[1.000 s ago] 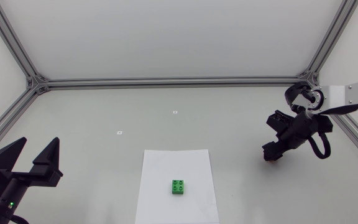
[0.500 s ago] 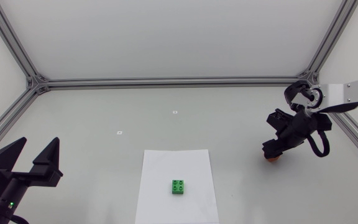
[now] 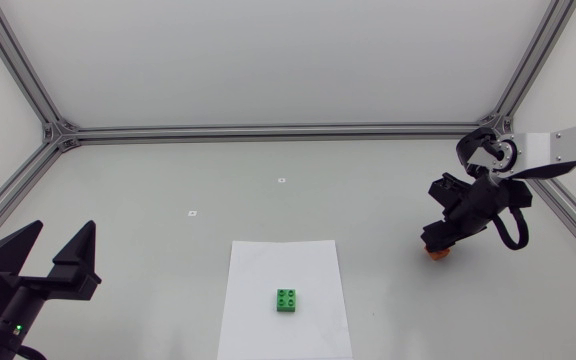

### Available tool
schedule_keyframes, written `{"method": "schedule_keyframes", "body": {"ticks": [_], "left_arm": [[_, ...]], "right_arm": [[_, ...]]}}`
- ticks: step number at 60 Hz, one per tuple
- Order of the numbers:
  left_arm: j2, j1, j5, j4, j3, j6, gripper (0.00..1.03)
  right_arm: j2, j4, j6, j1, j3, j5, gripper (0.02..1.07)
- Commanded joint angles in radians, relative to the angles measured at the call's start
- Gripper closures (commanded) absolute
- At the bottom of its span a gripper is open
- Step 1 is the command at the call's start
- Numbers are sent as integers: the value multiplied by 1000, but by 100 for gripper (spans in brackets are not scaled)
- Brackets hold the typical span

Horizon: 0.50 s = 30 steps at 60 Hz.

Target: Pick up the orange 2x2 brick with the right arm and stack it on top of the green 2x2 brick in the center

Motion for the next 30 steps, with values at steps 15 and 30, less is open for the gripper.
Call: {"method": "schedule_keyframes", "body": {"ticks": [15,30], "left_arm": [[-4,-1,3,-11,-41,6,4],[-4,-1,3,-11,-41,7,4]], "right_arm": [[16,-19,11,-7,8,0,50],[20,-17,10,-7,5,0,51]]}}
